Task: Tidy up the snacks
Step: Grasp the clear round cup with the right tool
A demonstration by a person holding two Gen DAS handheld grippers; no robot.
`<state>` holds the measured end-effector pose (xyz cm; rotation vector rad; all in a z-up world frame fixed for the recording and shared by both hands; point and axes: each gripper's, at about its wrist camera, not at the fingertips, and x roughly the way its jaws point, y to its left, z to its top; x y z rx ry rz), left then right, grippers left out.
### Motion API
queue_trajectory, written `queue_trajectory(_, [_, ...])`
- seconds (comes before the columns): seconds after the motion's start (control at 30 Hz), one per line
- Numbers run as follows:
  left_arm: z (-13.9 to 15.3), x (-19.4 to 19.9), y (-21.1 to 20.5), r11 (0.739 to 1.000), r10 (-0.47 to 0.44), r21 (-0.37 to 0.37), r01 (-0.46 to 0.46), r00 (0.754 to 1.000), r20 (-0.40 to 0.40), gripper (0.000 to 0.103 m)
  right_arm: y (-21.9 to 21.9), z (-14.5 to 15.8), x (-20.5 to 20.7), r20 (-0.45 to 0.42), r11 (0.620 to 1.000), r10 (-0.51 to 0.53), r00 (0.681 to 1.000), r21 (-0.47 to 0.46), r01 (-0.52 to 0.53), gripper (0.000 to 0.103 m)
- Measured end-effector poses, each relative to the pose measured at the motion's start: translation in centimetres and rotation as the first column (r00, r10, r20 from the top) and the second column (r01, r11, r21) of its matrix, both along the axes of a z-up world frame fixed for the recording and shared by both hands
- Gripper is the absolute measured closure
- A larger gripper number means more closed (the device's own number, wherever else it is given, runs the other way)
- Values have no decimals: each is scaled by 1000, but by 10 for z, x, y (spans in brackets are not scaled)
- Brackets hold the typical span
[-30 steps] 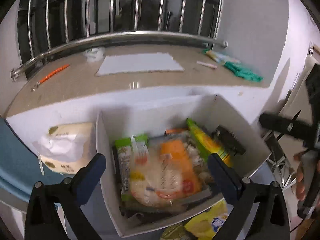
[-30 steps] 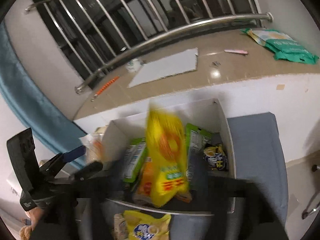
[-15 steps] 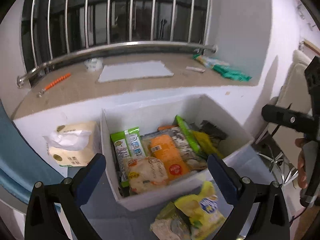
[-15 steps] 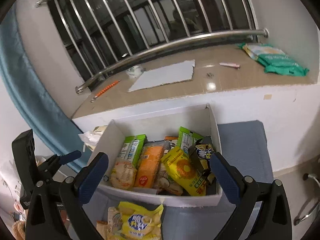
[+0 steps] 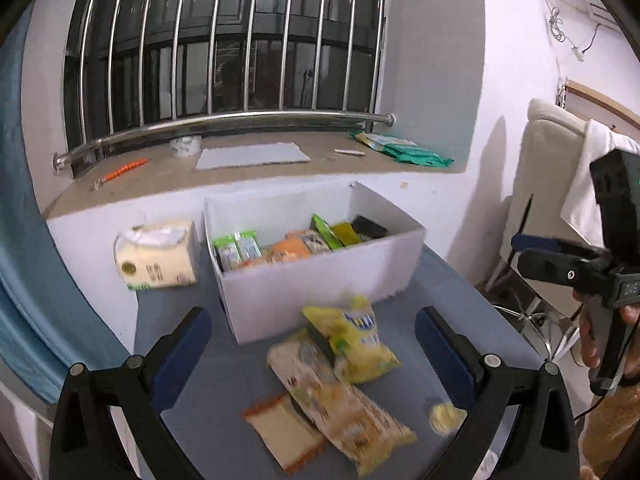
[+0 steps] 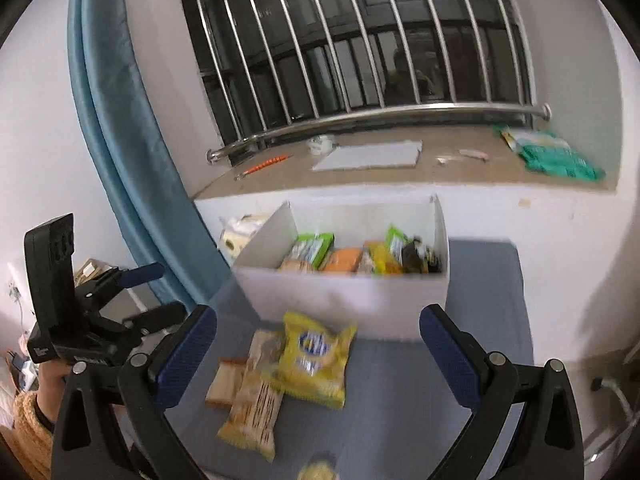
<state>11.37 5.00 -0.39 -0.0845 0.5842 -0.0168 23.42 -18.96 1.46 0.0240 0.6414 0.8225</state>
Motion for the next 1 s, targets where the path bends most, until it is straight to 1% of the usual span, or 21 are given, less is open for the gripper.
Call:
queue_trajectory(0.1, [-18, -20, -3, 999, 3, -34, -4, 1000, -16, 0, -17, -21, -17, -36, 1000, -19, 999, 4, 19, 0])
queue_trajectory(0.2, [-35, -34, -5, 998, 25, -58, -27, 999, -37, 0, -31, -44, -34, -62, 999, -40, 997, 0, 40, 0])
queue_trajectory(0.33, [-54, -49, -4, 991, 29, -129, -37, 998, -61, 0, -41, -82, -47, -162, 999, -40, 986, 11, 42, 0])
queue_trajectory(0.4, [-59, -54, -2, 989, 42, -142, -51, 997, -67, 0, -42, -98, -55, -181, 999, -40, 983, 14, 44, 0])
queue_trajectory(0.47, [-63, -59, -1, 985, 52, -158, -64, 996, -77, 0, -37, -107, -62, -178, 999, -31, 984, -19, 28, 0])
queue_trajectory(0.53, [-67, -61, -1, 984, 57, -163, -70, 995, -83, 0, -30, -112, -69, -151, 999, -26, 988, -46, 19, 0])
queue_trajectory(0.67, [-74, -62, -3, 985, 50, -160, -66, 994, -99, 0, -10, -123, -75, -104, 990, -6, 995, -144, -10, 0])
queue_trajectory(0.77, [-80, -60, -3, 986, 46, -156, -64, 992, -118, 0, 2, -134, -73, -107, 974, 5, 994, -225, -29, 0])
queue_trajectory(0.9, [-89, -55, -5, 988, 43, -142, -64, 988, -147, 0, 15, -145, -70, -124, 955, 35, 992, -288, -70, 0])
queue_trajectory(0.97, [-93, -52, -7, 988, 34, -146, -58, 986, -161, 0, 22, -149, -69, -111, 942, 49, 993, -326, -83, 7])
queue_trajectory(1.0, [-95, -51, -8, 988, 28, -148, -53, 986, -166, 0, 25, -152, -67, -111, 935, 53, 992, -344, -88, 15])
